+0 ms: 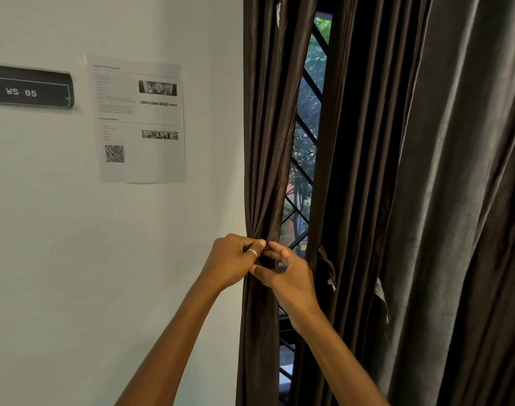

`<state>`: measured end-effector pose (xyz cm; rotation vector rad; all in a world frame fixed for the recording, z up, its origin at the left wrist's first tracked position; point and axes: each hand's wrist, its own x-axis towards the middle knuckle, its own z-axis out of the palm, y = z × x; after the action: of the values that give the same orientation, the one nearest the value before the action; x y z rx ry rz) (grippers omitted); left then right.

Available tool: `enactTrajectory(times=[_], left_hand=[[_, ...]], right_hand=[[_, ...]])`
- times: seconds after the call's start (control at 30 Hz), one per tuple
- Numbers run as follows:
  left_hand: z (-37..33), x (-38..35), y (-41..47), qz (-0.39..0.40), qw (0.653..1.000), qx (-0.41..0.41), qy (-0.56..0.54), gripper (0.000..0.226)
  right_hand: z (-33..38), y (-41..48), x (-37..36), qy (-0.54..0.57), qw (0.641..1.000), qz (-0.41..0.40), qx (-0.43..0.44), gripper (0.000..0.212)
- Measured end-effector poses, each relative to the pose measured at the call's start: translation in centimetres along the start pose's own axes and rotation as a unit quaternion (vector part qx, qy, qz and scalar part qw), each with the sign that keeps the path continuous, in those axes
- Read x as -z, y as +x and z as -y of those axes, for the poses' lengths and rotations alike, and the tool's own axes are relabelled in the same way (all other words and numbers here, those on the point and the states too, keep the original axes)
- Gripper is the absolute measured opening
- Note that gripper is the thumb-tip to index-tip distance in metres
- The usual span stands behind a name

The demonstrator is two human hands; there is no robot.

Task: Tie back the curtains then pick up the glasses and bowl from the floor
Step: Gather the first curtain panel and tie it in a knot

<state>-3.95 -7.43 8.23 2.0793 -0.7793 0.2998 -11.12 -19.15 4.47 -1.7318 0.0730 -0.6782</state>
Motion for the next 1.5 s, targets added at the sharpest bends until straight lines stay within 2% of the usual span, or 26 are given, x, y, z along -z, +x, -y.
enactTrajectory(times=[0.17,0.27,0.4,0.6,0.7,0.77,0.87,0.97,1.07,1.2,1.3,1.5], left_hand=[[-0.1,0.4,0.1,0.022,1.000,-0.005,-0.006,0.033],[-0.6,0.4,0.0,0.006,0.996,-0.015,0.086,0.034],[-1.4,-0.2,0.1,-0.019,0.985,-0.026,0.170,0.036],[-0.2,-0.1,0.2,-0.014,0.995,0.001,0.096,0.037],[0.7,0.2,-0.1,-0.030,0.994,-0.010,0.107,0.041],[1.2,0.5,-0.3,-0.032,0.991,-0.020,0.125,0.043],[1.9,1.1,-0.6,-0.023,0.989,-0.041,0.137,0.045],[2.7,1.5,-0.6,0.000,0.990,-0.054,0.133,0.043],[3.3,1.8,-0.7,0.007,0.990,-0.070,0.121,0.043],[4.0,2.4,-0.8,-0.004,0.991,-0.085,0.107,0.049],[4.3,2.8,-1.2,-0.018,0.979,-0.118,0.165,0.054],[4.2,3.2,-2.3,-0.112,0.919,-0.197,0.324,0.055]], right_hand=[[-0.1,0.1,0.1,-0.102,0.993,-0.013,0.055,0.056],[0.0,-0.1,0.2,-0.146,0.986,-0.001,0.077,0.055],[0.0,-0.3,-0.3,-0.144,0.986,0.011,0.084,0.056],[-0.5,-0.4,-0.3,-0.132,0.989,0.025,0.068,0.069],[-0.5,-0.6,-0.3,-0.160,0.982,0.012,0.098,0.070],[-0.6,-0.6,-0.1,-0.222,0.963,0.003,0.155,0.061],[-0.4,-0.2,0.5,-0.362,0.899,0.003,0.247,0.043],[0.6,0.4,0.9,-0.464,0.840,0.047,0.275,0.033],[1.6,1.6,1.2,-0.510,0.794,0.077,0.323,0.036],[2.9,3.5,2.0,-0.527,0.759,0.130,0.360,0.035],[3.7,3.9,2.4,-0.528,0.762,0.157,0.339,0.010],[4.3,4.3,1.7,-0.482,0.802,0.158,0.314,0.008]])
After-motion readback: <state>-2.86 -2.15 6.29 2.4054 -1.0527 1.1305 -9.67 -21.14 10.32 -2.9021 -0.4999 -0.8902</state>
